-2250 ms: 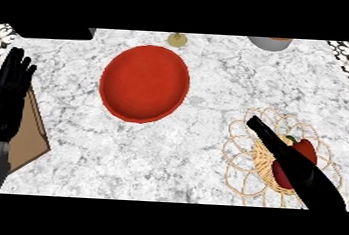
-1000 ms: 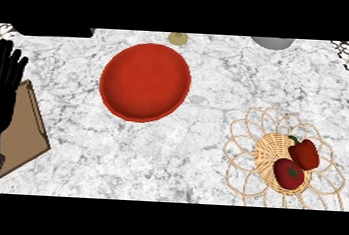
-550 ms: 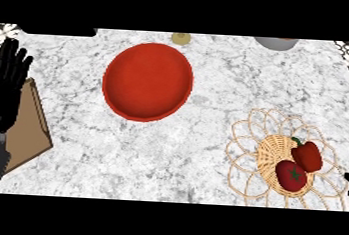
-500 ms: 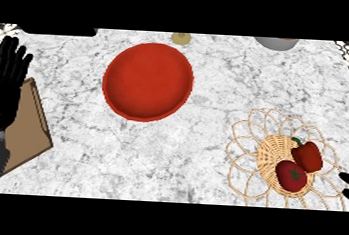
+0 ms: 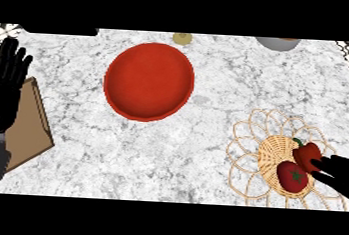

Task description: Pick the tomato from the placemat and place it in the bowl

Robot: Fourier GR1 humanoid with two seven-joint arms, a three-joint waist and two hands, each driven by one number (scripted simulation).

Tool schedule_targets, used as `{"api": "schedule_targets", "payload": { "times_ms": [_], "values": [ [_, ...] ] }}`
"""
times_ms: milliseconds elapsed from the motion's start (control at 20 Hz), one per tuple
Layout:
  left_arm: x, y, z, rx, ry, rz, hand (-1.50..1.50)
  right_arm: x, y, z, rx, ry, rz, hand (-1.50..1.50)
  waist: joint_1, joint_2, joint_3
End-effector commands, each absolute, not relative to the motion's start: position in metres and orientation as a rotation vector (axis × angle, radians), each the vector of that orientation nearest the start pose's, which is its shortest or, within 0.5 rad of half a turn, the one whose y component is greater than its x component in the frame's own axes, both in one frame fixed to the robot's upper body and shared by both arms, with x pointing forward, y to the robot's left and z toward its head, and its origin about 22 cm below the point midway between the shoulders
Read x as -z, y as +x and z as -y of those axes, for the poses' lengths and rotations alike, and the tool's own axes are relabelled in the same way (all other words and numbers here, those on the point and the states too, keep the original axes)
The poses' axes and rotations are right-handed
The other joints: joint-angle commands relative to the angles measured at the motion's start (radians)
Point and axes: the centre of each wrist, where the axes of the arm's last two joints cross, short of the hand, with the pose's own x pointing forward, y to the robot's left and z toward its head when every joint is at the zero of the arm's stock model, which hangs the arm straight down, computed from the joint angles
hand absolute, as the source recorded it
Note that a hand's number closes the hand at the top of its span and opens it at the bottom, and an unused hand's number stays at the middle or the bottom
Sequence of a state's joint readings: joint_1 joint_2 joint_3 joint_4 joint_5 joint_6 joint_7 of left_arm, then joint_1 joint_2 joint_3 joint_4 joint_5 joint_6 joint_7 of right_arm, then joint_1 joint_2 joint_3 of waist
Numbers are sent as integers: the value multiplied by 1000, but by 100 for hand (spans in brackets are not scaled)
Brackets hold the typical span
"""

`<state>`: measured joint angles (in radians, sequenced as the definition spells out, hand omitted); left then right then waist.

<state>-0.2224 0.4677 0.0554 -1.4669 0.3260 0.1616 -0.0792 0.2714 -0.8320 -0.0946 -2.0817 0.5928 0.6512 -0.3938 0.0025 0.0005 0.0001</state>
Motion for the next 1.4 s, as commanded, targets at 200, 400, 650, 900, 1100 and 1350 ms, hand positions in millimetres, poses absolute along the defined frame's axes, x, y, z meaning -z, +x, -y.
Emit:
{"api": "schedule_targets", "payload": {
  "times_ms": [200,400,650,900,1100,1350],
  "values": [
    [-79,303,-320,-24,260,1789,0,-116,202,337,-1701,-357,1292,-150,-4,0,0],
    [-93,307,-334,-48,255,1790,0,-106,210,346,-1708,-341,1330,-150,-4,0,0],
    [-76,285,-323,-36,215,1788,0,-91,209,337,-1713,-310,1369,-150,-2,-1,0],
    [-74,291,-332,-37,241,1795,0,-70,217,330,-1735,-322,1328,-150,-3,-1,0],
    [-89,287,-331,-16,257,1799,0,-77,226,341,-1732,-338,1310,-150,-2,-1,0],
    [-92,299,-348,-19,238,1780,0,-47,219,332,-1757,-339,1283,-150,-5,0,0]
  ]
}}
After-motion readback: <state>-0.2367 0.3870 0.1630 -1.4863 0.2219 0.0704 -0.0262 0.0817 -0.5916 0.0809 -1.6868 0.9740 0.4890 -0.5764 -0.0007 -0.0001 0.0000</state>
